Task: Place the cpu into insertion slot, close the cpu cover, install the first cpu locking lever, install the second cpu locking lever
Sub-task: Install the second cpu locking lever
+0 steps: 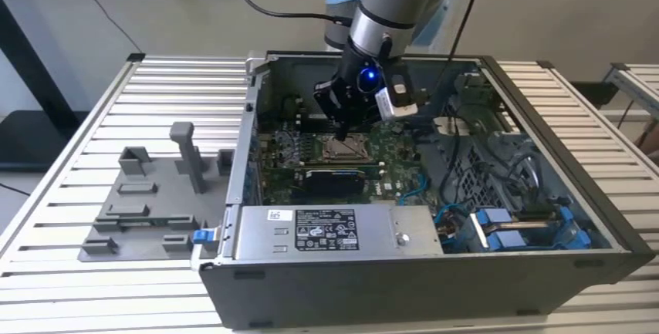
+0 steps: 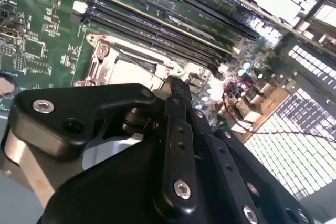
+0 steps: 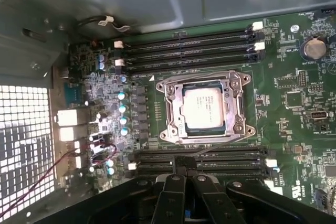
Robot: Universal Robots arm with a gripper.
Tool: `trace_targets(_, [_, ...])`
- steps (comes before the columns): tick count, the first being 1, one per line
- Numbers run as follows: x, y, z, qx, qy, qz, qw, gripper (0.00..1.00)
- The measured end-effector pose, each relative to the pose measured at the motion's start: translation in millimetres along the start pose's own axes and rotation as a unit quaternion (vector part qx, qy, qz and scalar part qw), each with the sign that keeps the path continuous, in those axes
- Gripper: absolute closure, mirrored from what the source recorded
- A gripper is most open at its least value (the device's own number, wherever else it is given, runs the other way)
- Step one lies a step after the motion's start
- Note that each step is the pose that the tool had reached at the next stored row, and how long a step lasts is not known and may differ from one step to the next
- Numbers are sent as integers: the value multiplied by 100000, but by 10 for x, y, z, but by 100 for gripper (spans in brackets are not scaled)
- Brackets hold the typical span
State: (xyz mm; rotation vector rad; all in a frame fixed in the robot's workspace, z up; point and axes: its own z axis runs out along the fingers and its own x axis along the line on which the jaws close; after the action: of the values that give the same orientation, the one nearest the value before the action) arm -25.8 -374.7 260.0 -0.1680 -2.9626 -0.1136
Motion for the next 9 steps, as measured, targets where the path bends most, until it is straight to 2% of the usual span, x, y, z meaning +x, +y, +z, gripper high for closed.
trace_targets(4, [8,-7,73,2,-1,-3,100000,89])
trace_targets(9, [76,-23,177,1,0,-2,100000,89])
